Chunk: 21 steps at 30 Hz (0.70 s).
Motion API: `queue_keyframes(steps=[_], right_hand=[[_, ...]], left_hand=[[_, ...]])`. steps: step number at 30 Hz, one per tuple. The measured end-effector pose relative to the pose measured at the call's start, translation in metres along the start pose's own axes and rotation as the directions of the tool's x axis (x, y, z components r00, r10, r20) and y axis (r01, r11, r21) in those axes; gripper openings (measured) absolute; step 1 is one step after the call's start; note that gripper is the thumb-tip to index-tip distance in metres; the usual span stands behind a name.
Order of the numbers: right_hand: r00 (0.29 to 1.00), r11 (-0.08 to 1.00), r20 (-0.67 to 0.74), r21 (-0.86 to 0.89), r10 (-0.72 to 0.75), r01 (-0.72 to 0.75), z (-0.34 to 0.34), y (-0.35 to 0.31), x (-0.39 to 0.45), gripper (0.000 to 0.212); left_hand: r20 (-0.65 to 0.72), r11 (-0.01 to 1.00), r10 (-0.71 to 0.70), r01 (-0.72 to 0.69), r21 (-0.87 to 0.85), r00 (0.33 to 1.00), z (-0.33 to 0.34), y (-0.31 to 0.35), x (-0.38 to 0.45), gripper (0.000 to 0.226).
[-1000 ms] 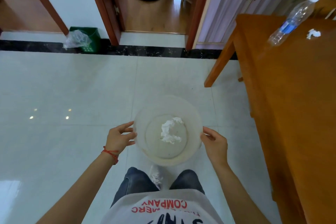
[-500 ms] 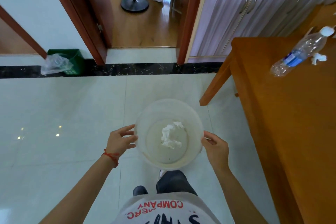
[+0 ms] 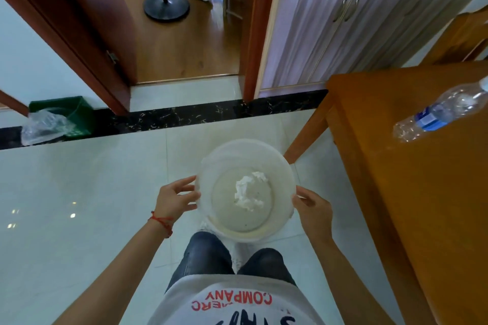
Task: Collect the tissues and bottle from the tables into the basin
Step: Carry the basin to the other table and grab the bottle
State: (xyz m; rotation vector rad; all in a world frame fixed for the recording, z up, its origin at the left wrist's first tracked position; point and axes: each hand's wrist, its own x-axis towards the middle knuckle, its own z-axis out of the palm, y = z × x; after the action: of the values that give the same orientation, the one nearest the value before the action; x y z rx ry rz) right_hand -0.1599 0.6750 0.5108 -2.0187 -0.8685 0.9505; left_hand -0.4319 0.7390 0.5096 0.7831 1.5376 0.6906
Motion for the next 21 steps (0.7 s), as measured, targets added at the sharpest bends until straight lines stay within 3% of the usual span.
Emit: queue_keyframes(steps=[12, 21], right_hand=[[0.949, 0.971, -0.239, 0.169, 0.208, -0.17, 0.047, -0.043, 0.039, 0.019], [0.824, 0.901, -0.416, 0.362, 0.385, -0.239, 0.062, -0.04, 0.028, 0.023]], left_hand=[[0.26, 0.982, -0.027, -0.024, 0.189, 0.965, 0.004, 0.095, 0.119, 0.046], [0.492, 0.915, -0.043, -0.163, 0.369, 0.87, 0.043, 0.142, 0.163, 0.043]])
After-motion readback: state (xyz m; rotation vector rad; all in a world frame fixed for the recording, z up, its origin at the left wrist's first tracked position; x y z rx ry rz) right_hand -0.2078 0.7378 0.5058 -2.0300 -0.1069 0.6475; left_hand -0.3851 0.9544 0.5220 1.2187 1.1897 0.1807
